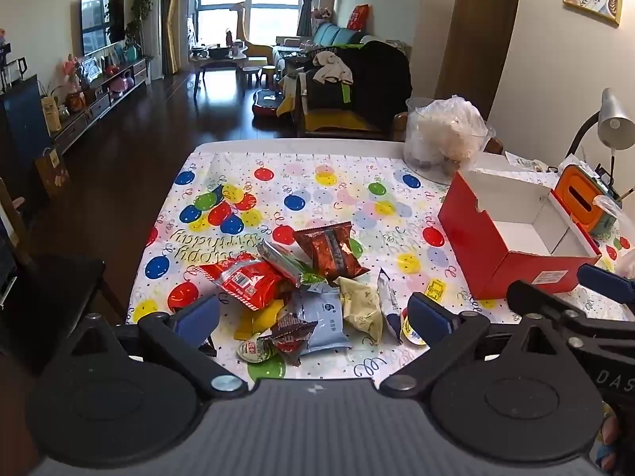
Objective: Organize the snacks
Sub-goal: 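Move both tools toward the snack pile on the tablecloth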
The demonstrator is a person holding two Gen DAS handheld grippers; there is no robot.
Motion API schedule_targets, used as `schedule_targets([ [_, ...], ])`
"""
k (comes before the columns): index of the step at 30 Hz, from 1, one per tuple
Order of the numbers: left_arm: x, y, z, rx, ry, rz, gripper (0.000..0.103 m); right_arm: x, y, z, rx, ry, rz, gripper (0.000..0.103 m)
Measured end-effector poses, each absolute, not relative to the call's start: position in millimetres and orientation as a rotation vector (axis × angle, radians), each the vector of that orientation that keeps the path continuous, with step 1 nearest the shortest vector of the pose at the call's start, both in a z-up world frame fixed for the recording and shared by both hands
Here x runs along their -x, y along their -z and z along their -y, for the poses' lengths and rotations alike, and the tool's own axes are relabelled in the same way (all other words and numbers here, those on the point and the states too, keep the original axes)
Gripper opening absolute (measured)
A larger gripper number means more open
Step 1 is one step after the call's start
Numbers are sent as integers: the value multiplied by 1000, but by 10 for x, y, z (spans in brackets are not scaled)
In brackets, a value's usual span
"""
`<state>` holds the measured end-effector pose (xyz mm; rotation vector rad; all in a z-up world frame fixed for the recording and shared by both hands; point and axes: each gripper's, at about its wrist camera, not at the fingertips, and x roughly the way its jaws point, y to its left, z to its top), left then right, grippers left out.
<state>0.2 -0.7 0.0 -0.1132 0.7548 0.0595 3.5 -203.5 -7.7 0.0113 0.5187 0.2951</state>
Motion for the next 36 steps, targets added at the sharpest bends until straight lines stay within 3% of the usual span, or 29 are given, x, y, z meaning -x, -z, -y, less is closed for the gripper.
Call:
schedule_targets([
  [36, -10, -84, 0, 102, -27, -711, 101, -93, 17, 2046, -44, -300, -560, 101],
])
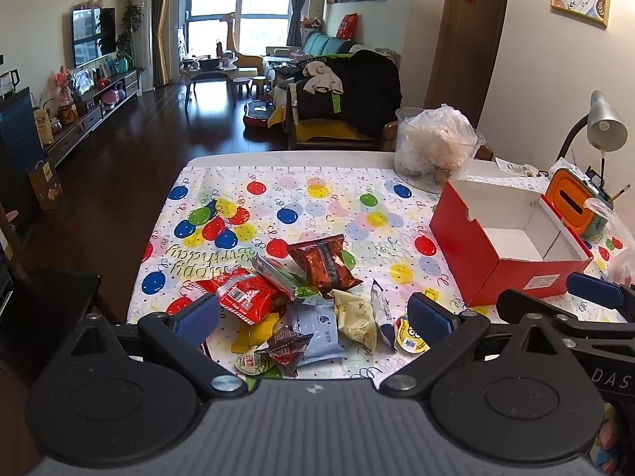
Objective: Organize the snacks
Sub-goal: 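Move both tools toward the snack pile on the tablecloth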
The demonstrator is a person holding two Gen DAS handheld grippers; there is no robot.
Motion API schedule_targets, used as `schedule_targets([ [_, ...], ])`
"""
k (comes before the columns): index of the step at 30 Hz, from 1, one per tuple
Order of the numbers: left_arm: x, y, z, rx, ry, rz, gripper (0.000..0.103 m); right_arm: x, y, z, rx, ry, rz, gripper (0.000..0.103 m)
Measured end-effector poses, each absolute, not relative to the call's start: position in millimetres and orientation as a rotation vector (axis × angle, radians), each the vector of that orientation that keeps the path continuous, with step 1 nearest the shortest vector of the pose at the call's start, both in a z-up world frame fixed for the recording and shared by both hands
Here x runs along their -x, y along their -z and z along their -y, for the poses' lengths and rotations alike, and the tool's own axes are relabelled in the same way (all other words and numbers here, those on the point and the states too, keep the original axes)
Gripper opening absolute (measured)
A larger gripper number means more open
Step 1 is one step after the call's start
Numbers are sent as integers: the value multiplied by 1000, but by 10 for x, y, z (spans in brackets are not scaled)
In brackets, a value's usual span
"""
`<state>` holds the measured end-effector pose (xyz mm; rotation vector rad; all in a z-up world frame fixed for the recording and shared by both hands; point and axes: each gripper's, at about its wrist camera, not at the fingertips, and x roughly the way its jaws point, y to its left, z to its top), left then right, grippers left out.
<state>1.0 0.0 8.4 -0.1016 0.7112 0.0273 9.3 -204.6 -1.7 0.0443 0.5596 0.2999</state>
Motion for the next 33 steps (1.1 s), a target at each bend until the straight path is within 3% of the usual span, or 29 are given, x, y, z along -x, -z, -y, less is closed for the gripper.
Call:
schedule_targets([
  [33, 49, -52, 70, 102, 1, -732, 101, -47, 28, 2051, -39, -297, -569, 98],
])
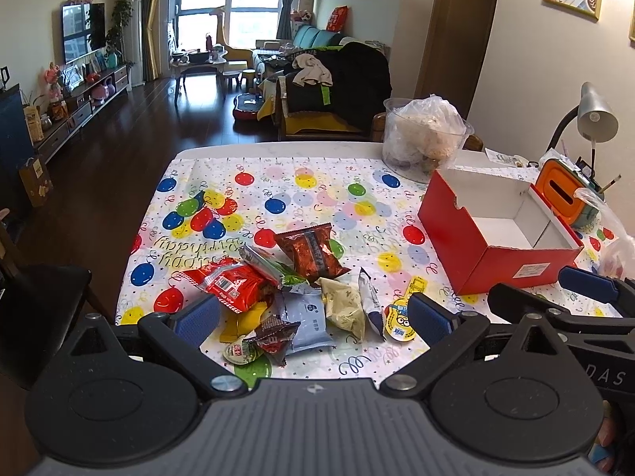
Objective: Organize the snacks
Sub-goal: 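Move both tools toward the snack pile on the tablecloth, then grasp the yellow Minions candy stick with the right tool while the left tool grasps the chocolate triangle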
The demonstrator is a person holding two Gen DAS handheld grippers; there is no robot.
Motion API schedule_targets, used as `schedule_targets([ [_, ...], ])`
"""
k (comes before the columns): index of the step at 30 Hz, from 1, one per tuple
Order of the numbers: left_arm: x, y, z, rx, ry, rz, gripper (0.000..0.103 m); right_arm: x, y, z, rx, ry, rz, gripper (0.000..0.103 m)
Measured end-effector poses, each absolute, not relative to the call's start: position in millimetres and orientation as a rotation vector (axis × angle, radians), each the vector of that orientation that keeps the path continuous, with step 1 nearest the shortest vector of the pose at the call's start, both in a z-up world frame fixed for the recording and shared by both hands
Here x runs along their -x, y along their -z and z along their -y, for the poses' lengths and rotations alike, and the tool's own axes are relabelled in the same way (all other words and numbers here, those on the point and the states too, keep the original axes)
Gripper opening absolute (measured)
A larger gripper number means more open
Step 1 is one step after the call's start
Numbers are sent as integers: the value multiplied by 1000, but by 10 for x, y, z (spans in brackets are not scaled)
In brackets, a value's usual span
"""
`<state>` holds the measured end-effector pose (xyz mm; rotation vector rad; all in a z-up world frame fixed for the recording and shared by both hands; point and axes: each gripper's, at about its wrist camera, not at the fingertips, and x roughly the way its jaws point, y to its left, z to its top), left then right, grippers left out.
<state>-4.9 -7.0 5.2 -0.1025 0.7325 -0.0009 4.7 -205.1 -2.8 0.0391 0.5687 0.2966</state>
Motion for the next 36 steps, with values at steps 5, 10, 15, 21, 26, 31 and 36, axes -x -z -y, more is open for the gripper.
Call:
schedule_targets([
  [5, 52, -47, 52, 104, 9, -735, 101, -38, 31, 2056, -40, -296, -564, 98],
  [10, 38, -15, -10, 125, -2, -748, 101, -46, 62, 2048, -36, -295, -568, 98],
  [15, 19, 64, -107, 127, -50, -760, 101, -121, 129, 1993, -36, -304, -594, 96],
  [21, -67, 220, -164, 103, -86, -812, 101, -302, 295, 1917, -11, -333, -647, 94],
  [26, -180, 385, -273, 126, -115, -870, 101, -519, 532, 1939, 39, -372, -722, 92],
  [31, -283, 535, -327, 145, -145, -892, 101, -786, 816, 1982, 68, -338, -797, 88],
  [36, -403, 677, -321, 137, -147, -933, 101, -1103, 1145, 1992, 68, -266, -863, 77],
])
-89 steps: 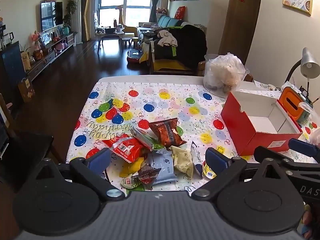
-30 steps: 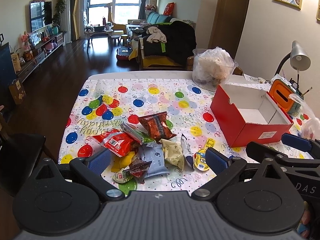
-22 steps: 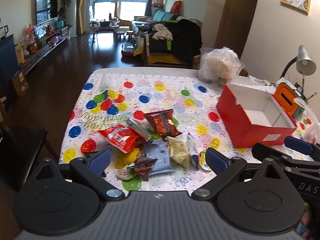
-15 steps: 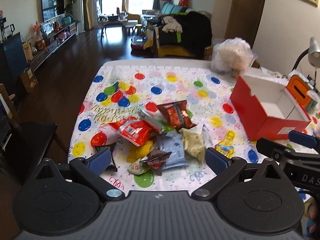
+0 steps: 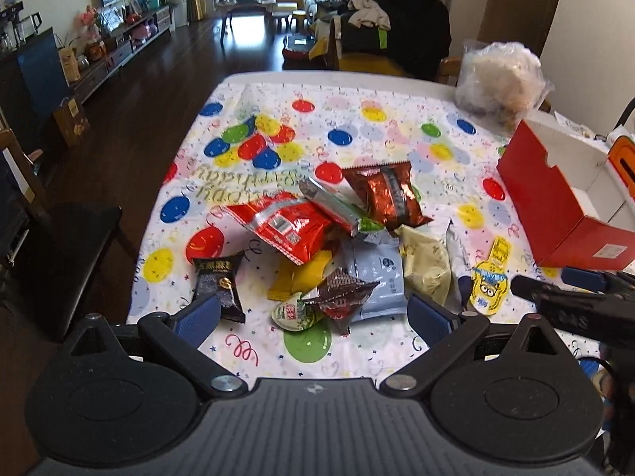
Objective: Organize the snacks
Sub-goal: 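Grasp the yellow Minions candy stick with the right tool while the left tool grasps the chocolate triangle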
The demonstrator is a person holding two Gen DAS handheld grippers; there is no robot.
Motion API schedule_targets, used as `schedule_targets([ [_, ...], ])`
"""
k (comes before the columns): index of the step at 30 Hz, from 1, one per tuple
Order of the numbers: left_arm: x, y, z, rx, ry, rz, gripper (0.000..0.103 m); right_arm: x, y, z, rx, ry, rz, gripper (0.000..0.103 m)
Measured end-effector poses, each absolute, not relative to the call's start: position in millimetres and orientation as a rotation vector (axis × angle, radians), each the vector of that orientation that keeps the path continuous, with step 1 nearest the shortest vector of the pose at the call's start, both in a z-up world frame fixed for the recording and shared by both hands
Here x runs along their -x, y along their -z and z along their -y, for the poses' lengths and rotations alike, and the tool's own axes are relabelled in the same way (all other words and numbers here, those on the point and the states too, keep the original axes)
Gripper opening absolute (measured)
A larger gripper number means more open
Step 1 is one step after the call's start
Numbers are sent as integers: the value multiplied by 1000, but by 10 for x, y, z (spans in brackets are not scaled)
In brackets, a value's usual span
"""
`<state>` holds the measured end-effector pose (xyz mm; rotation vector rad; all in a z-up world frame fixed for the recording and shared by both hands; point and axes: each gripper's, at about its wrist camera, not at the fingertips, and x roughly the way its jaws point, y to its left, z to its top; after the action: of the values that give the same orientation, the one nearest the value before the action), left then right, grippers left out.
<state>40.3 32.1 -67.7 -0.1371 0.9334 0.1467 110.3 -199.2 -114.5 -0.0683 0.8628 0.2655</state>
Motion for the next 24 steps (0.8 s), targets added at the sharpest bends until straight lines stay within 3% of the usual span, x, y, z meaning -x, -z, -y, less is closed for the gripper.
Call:
schedule_targets([
  [17, -707, 976, -227, 96, -134, -961, 100, -1596, 1631, 1742, 79, -189, -977, 74],
  [21, -804, 1105, -207, 101, -132, -1000, 90, -1601, 1674, 1735, 88, -191, -998, 74],
  [24, -857, 1188, -217, 121, -126, -1024, 88, -1609, 1663, 1756, 81, -197, -1010, 72],
])
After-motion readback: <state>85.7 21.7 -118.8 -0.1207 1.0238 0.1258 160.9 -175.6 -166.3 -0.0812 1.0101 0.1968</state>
